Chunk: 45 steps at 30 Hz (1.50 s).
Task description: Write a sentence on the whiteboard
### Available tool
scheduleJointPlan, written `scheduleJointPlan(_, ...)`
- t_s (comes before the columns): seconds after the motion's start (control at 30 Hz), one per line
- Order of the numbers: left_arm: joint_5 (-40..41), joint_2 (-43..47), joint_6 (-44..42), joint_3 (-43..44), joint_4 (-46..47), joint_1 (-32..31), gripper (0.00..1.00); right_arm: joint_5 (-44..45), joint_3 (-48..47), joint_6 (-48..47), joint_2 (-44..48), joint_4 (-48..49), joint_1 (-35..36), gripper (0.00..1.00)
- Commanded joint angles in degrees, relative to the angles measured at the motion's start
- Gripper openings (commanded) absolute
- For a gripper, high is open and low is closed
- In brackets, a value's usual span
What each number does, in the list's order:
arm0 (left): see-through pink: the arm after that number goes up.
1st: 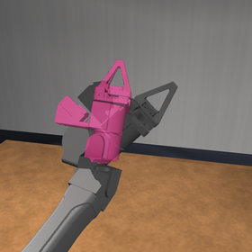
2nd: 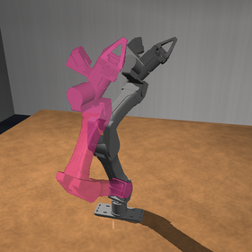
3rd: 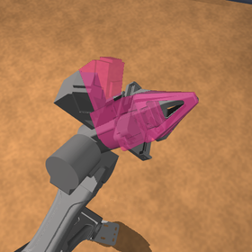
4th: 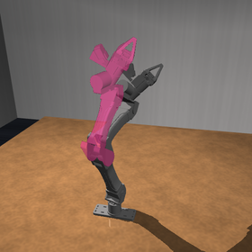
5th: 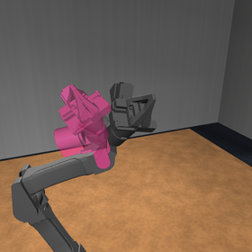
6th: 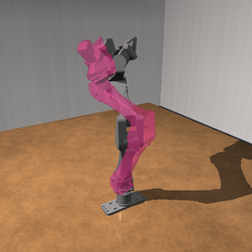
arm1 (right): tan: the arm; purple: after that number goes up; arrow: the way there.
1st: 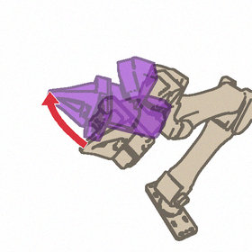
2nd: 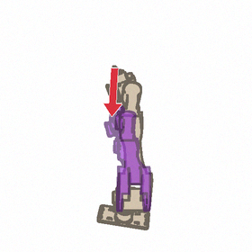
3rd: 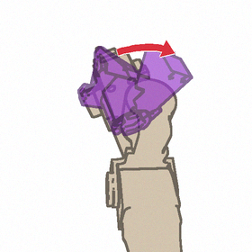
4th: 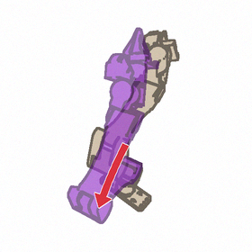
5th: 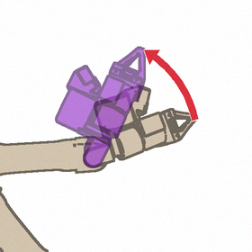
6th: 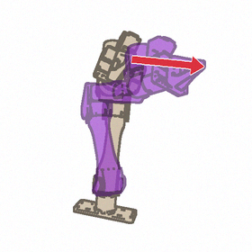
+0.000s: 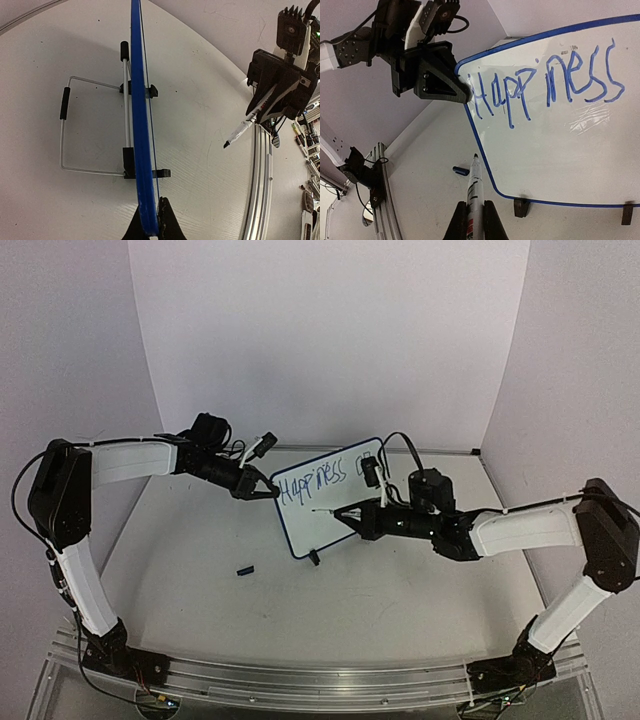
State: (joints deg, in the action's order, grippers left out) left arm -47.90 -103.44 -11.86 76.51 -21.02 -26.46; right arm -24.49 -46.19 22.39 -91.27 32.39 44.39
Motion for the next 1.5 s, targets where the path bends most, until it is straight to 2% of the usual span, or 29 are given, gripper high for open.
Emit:
scheduleJointPlan(0.0,4.21,-0.27,-2.43,-0.22,-3.59,-1.32,0.0,3.59,-1.46,-0.35,-2.52,4.4,3.3,0.0)
scheduleJointPlan(0.4,4.92,-0.01,-2.56,-0.31,-3.68,-1.58,0.0,10.77,-4.34,-0.76,-9.45,6.97,9.85,0.0)
scheduleJointPlan(0.67,5.08,-0.01,-2.76,-0.22,-3.86,-1.67,0.0,15.54,-6.05,1.18,-12.19,7.18,9.96,0.0)
scheduleJointPlan(1.47,5.1,0.47,-2.97,-0.3,-3.92,-1.84,0.0,20.61,-8.85,2.77,-16.62,2.57,9.96,0.0)
